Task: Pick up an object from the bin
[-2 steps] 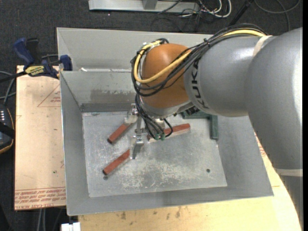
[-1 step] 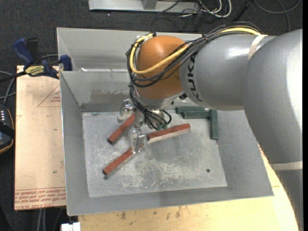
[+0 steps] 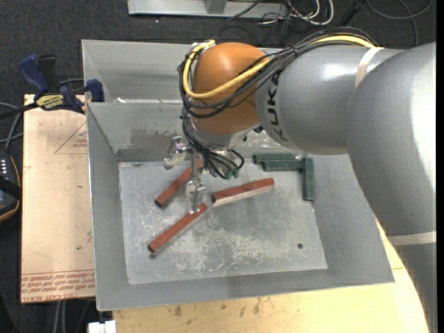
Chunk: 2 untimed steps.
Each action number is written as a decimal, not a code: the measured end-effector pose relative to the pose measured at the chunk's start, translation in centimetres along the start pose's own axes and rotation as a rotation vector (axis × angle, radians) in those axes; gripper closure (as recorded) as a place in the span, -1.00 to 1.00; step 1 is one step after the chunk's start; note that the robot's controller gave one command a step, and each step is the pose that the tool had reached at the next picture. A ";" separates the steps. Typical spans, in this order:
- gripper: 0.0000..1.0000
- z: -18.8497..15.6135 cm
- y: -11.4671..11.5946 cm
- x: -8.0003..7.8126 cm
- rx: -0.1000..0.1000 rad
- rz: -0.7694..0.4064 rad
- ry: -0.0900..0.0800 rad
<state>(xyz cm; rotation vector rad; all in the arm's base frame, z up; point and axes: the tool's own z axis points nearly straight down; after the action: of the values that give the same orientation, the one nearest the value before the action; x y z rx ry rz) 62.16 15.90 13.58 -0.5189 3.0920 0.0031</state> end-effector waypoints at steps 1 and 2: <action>-1.00 3.7 -0.1 -1.2 0.000 -0.036 0.002; 1.00 5.7 -0.3 -0.7 -0.001 -0.211 -0.011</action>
Offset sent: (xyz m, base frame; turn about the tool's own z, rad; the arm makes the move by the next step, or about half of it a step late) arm 0.0021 -0.0035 -0.0658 -0.2154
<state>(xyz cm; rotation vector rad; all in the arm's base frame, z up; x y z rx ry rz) 62.93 15.84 7.87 -0.8391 3.0095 0.0058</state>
